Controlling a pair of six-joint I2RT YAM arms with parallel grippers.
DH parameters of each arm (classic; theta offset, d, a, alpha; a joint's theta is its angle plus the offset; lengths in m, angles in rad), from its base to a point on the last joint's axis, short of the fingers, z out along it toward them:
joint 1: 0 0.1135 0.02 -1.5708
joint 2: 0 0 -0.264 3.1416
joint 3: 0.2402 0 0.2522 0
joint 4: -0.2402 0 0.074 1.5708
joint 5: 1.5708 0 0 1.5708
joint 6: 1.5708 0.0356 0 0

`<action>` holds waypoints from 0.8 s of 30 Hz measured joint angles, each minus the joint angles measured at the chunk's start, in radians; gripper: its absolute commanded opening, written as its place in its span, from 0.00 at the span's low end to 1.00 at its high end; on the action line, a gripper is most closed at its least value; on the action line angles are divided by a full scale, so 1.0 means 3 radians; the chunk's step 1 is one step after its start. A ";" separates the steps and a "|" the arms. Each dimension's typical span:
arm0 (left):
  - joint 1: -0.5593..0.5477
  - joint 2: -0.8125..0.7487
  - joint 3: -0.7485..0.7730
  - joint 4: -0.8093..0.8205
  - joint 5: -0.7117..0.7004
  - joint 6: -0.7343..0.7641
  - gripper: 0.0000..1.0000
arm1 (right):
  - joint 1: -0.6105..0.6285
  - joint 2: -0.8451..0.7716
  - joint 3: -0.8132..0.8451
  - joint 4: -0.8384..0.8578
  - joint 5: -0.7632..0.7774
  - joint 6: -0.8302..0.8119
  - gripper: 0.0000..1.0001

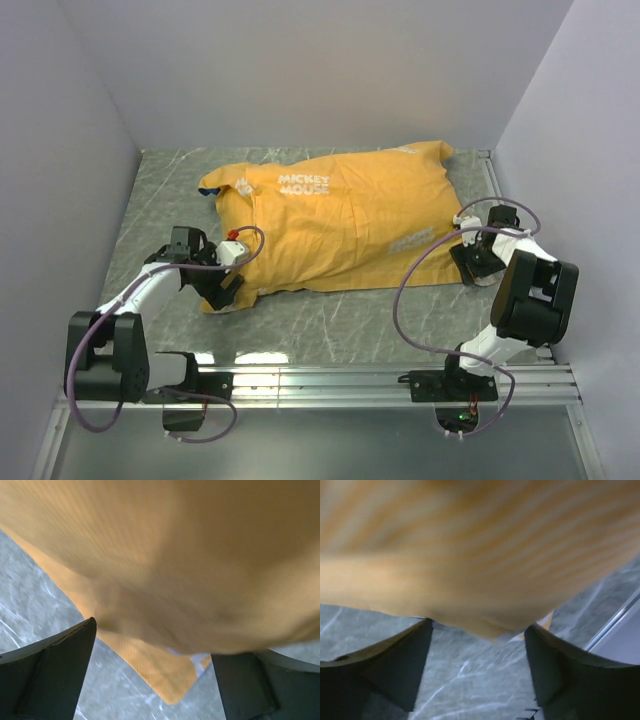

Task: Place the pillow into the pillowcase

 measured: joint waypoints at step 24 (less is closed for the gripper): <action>0.0963 -0.0642 0.1881 -0.0303 0.1099 -0.1091 0.00 | -0.0369 -0.1170 0.2036 -0.0769 -0.1584 0.0923 0.00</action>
